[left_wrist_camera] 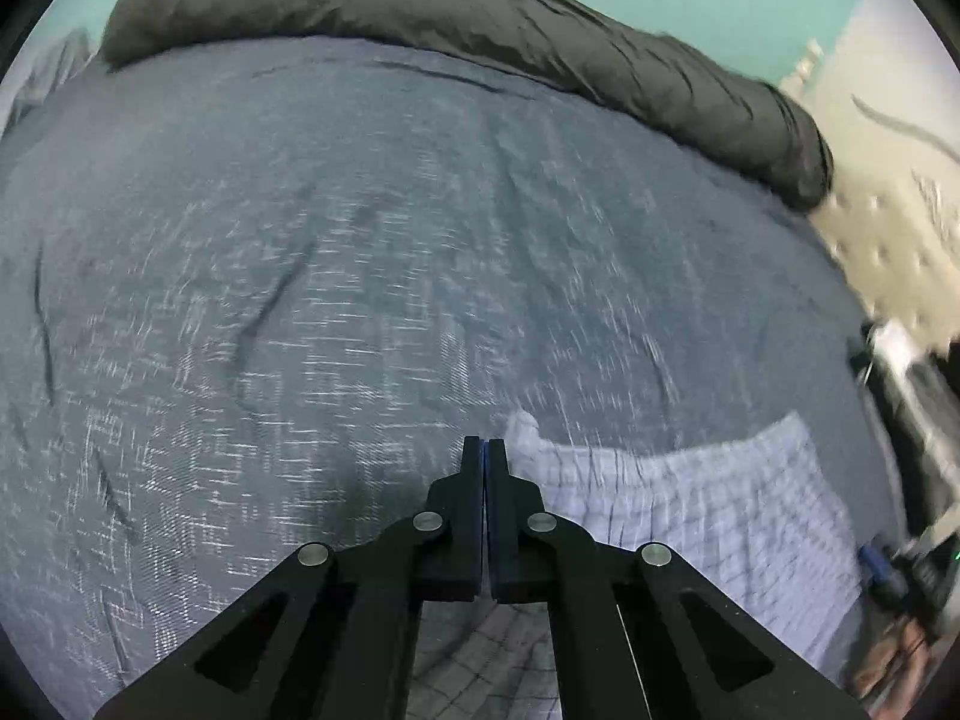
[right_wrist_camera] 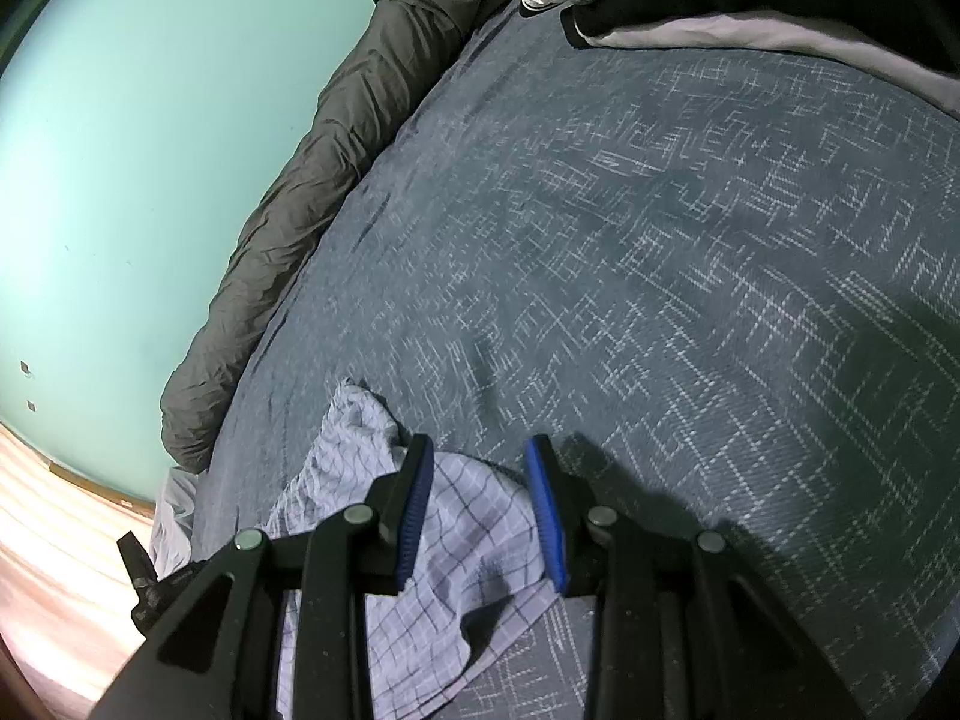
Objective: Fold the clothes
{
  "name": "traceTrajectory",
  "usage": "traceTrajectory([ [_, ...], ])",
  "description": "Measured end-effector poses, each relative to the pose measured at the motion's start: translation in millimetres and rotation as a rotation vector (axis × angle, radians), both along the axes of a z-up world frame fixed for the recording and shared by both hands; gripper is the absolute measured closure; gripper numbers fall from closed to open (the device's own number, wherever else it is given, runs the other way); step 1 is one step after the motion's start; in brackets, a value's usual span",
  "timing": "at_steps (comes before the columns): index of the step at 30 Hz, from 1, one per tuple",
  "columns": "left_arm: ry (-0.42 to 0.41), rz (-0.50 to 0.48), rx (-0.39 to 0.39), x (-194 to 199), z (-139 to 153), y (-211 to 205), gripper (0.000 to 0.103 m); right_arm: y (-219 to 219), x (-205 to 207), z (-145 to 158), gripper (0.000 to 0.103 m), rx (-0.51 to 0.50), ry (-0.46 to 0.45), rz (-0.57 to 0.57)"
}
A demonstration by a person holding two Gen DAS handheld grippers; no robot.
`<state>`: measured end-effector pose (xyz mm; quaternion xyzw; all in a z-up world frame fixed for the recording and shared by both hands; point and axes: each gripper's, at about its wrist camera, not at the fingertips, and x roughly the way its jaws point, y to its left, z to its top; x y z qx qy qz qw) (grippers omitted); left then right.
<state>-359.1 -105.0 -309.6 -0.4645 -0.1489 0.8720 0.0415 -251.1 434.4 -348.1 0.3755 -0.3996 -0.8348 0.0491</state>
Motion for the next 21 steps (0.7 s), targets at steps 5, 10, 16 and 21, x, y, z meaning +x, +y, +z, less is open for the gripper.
traceTrajectory([
  [5,-0.038,-0.040,0.002,6.2,-6.6,12.6,0.103,-2.3,-0.7,-1.5,0.071,-0.005,-0.001,0.002],
  [10,-0.066,-0.072,-0.024,18.9,-15.1,27.6,0.100,-2.0,-0.7,-2.3,0.071,-0.010,-0.002,0.000],
  [16,-0.074,-0.121,-0.132,21.5,-23.4,59.7,0.098,-1.0,0.8,-2.4,0.071,-0.017,0.000,-0.002],
  [21,-0.080,-0.156,-0.188,21.3,-29.4,82.1,0.098,-2.1,0.1,-3.8,0.071,-0.030,-0.006,-0.004],
])
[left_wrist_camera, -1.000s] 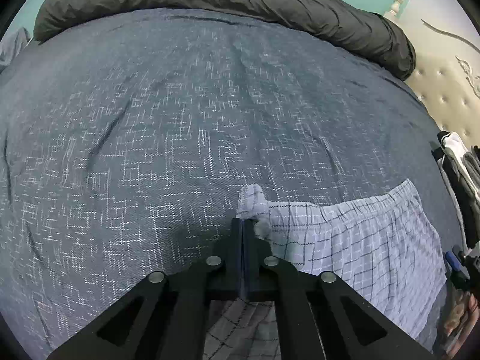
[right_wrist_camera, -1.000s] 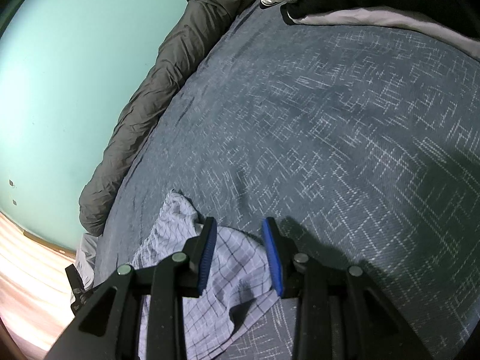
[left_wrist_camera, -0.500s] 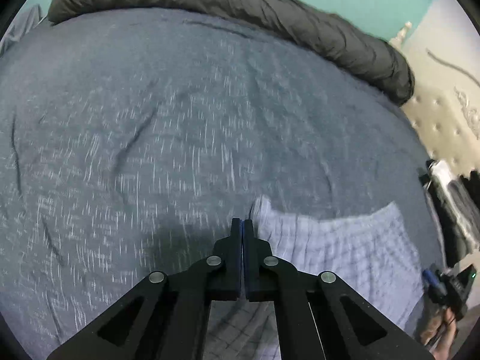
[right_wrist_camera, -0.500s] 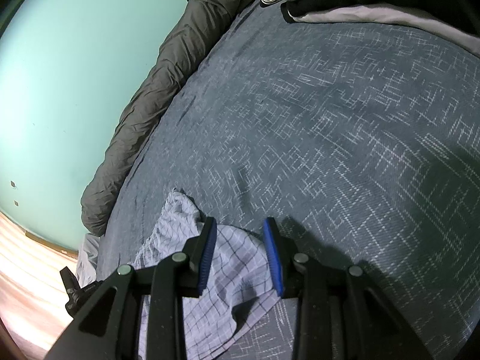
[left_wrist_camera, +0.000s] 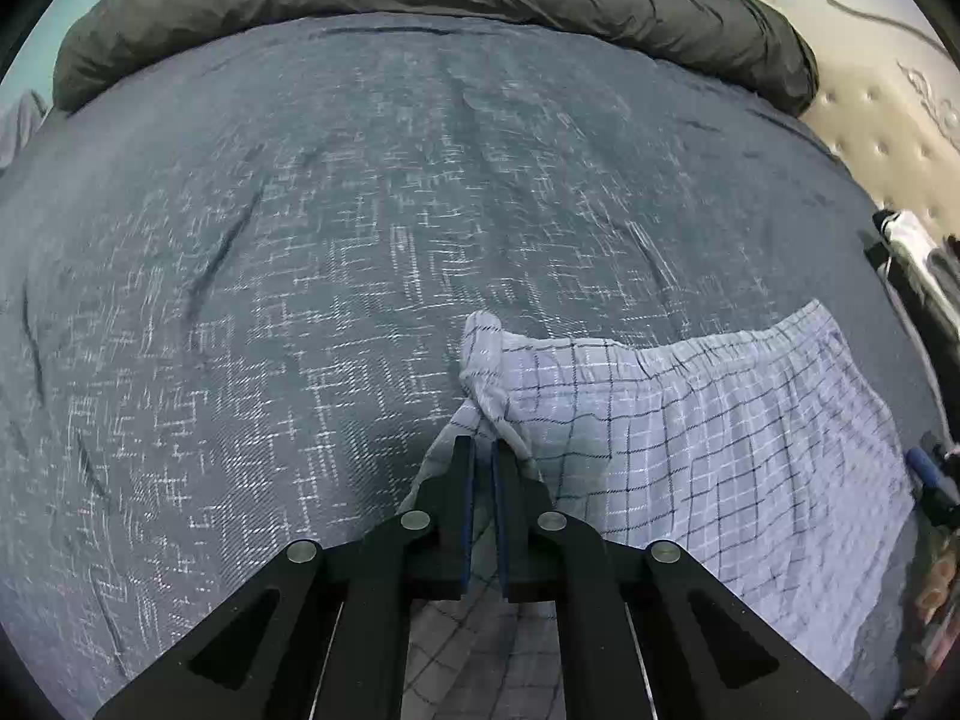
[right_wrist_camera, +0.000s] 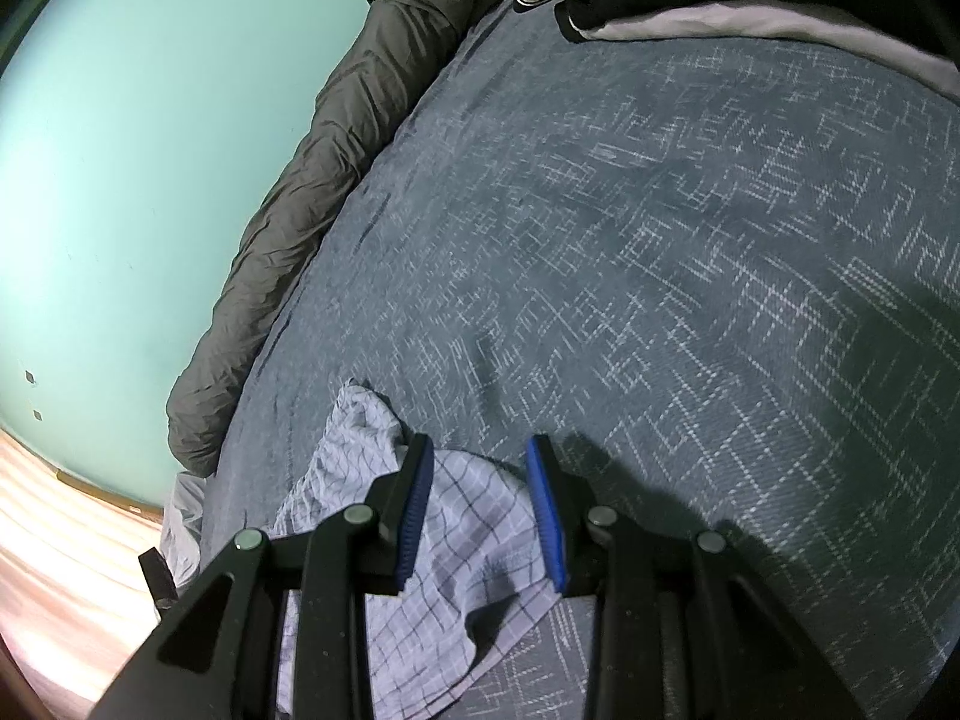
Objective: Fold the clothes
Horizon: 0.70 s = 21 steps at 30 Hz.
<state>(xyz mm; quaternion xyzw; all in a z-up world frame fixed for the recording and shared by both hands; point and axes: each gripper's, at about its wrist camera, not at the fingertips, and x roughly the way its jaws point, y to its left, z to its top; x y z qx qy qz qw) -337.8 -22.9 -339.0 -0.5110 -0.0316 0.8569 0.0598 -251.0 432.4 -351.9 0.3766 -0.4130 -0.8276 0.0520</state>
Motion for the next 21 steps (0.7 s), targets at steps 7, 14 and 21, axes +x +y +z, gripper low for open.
traceTrajectory([
  [7,0.007,-0.019,-0.019,-12.7,-4.6,-16.2,0.101,1.2,-0.3,-0.9,0.071,-0.010,-0.003,-0.005],
  [14,0.044,-0.023,-0.013,-27.9,5.3,-32.0,0.103,4.1,0.4,-1.1,0.071,-0.017,-0.003,-0.008],
  [21,0.090,0.045,0.037,-30.8,22.9,-64.3,0.103,5.2,0.5,-1.1,0.071,-0.022,-0.002,-0.010],
])
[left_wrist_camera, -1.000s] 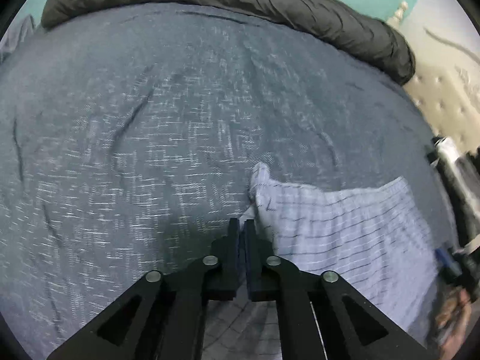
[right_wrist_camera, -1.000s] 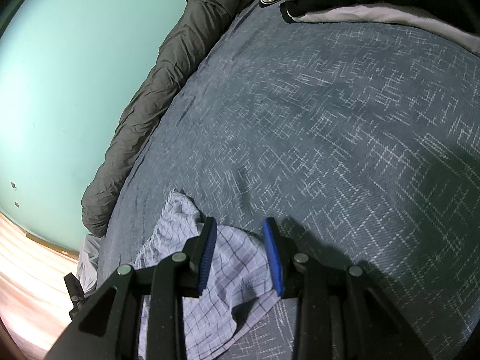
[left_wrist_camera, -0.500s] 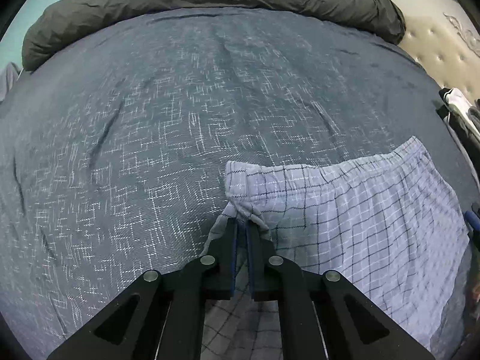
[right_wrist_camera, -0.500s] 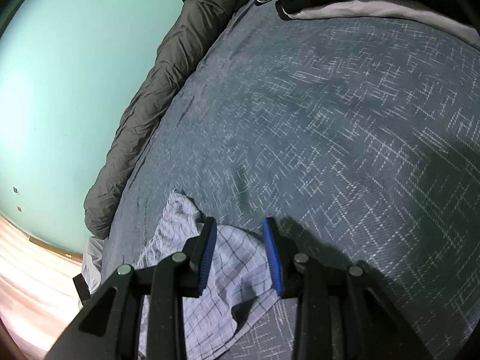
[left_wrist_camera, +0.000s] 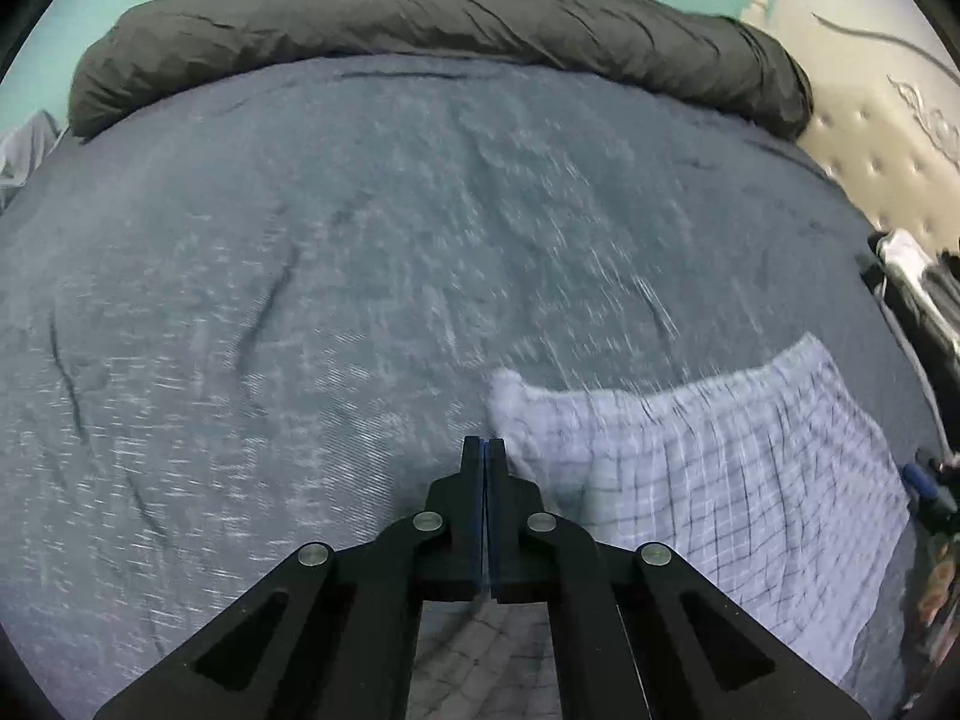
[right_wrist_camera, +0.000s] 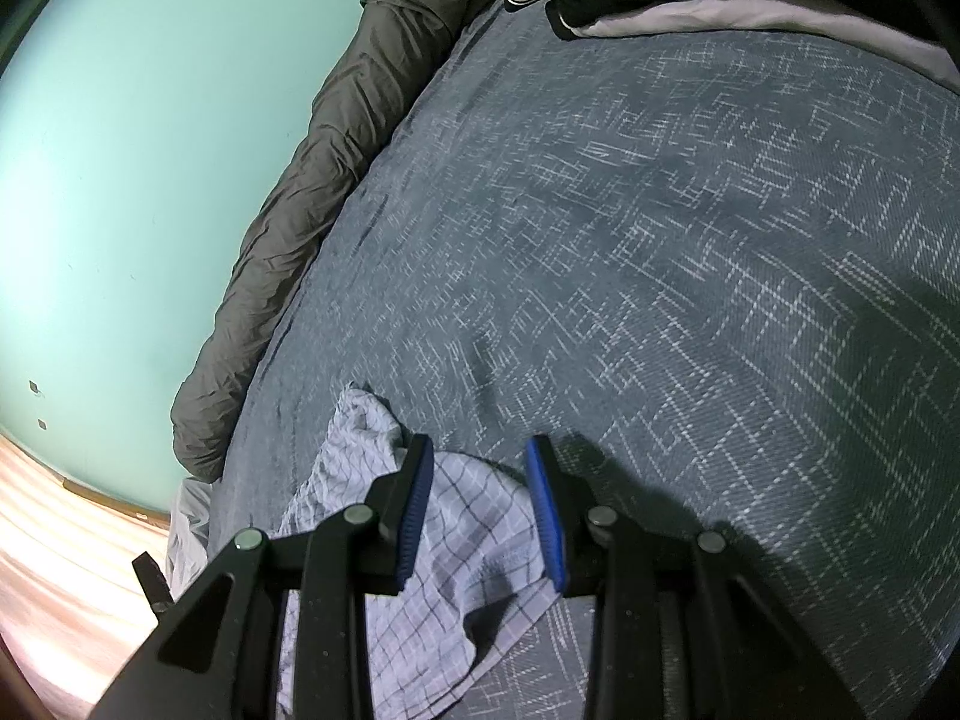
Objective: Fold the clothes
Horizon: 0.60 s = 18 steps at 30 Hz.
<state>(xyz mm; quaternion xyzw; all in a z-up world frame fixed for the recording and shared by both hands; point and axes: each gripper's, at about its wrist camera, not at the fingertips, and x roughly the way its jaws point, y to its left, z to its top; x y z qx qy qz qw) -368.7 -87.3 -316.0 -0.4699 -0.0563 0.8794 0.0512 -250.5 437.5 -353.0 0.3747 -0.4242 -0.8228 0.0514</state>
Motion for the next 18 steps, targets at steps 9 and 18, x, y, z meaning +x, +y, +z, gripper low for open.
traceTrajectory([
  [9,-0.089,-0.062,0.013,34.6,-15.1,1.4,0.103,1.5,0.5,-1.6,0.071,-0.009,-0.001,-0.002],
  [18,-0.113,-0.101,-0.078,45.1,-24.4,14.5,0.080,1.9,0.7,-2.5,0.071,-0.017,-0.001,-0.002],
])
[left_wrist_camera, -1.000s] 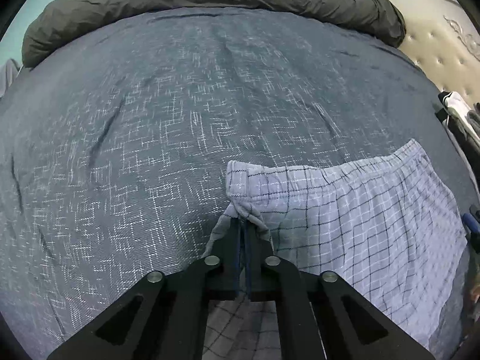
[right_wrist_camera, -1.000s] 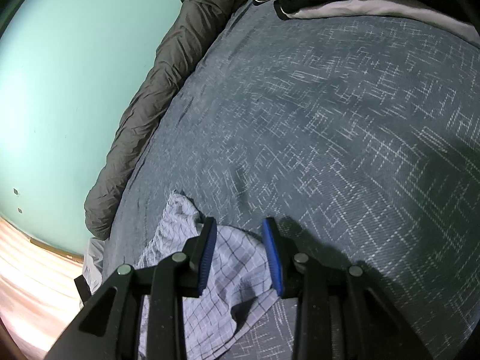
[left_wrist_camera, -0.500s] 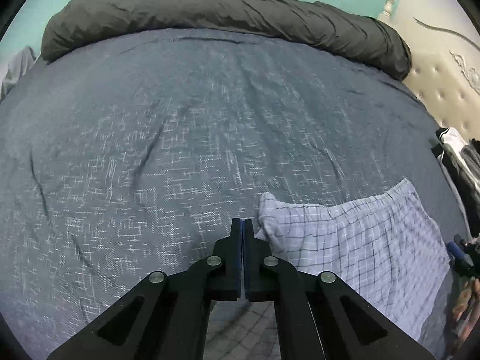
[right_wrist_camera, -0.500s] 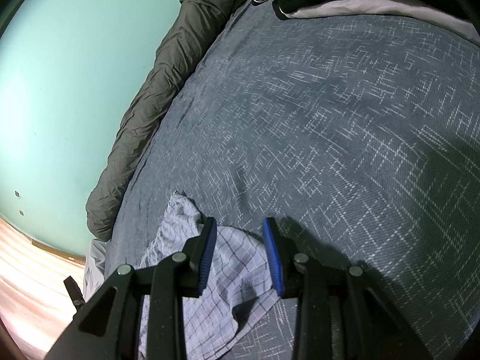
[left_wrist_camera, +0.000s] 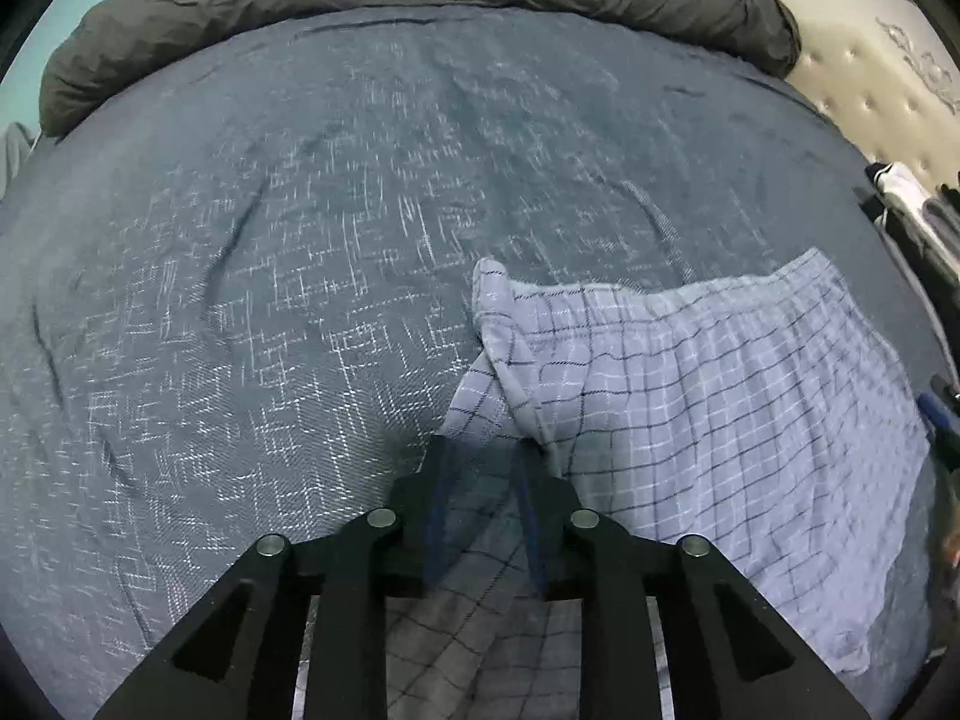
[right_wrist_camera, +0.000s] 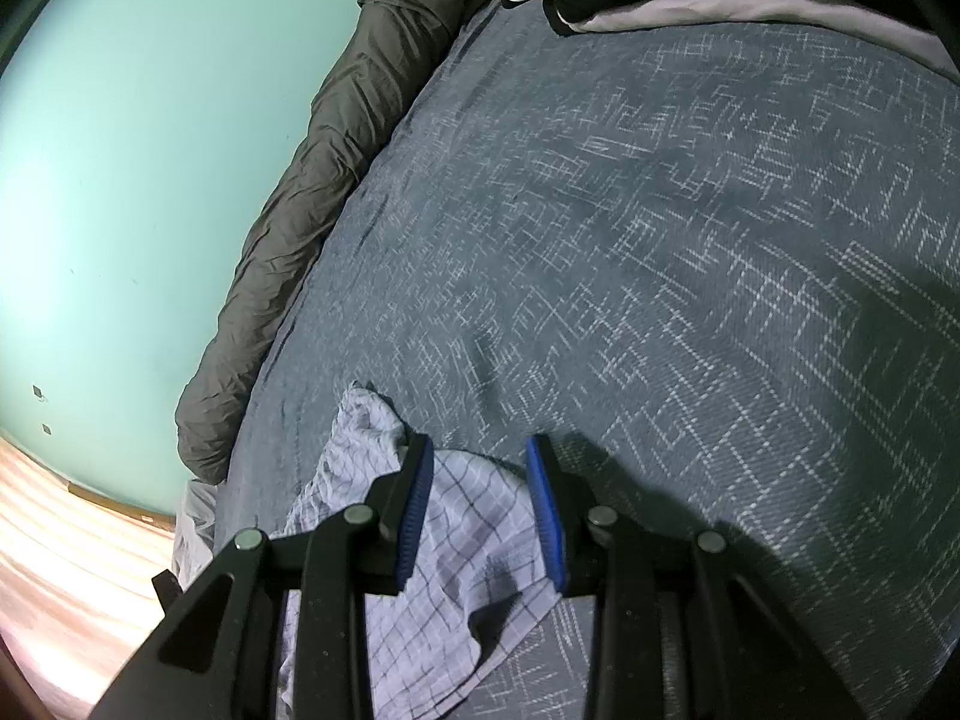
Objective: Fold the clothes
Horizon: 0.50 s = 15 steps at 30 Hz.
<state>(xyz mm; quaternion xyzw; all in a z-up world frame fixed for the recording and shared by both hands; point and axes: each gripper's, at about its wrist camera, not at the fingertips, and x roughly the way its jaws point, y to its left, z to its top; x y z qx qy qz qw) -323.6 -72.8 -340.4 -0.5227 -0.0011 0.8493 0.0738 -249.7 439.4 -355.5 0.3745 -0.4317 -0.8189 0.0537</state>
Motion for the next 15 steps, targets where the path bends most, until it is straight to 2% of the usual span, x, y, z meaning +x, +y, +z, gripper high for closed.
traceTrajectory([
  [4,0.005,-0.014,-0.006,-0.1,-4.5,0.7,0.083,1.7,0.5,-0.8,0.071,-0.006,0.000,-0.002],
  [5,0.006,-0.016,-0.008,0.7,-4.4,0.6,0.097,1.9,0.7,-1.0,0.071,-0.007,-0.001,-0.002],
  [6,0.006,-0.021,-0.011,1.2,-4.7,0.8,0.101,2.1,0.9,-1.1,0.071,-0.008,-0.001,-0.002],
  [12,0.025,0.002,0.024,7.0,11.4,-12.9,0.101,2.3,1.2,-2.1,0.071,-0.011,-0.002,-0.002],
  [15,0.048,0.059,0.075,8.4,20.6,-31.3,0.102,2.4,1.7,-2.6,0.071,-0.014,-0.002,-0.005],
])
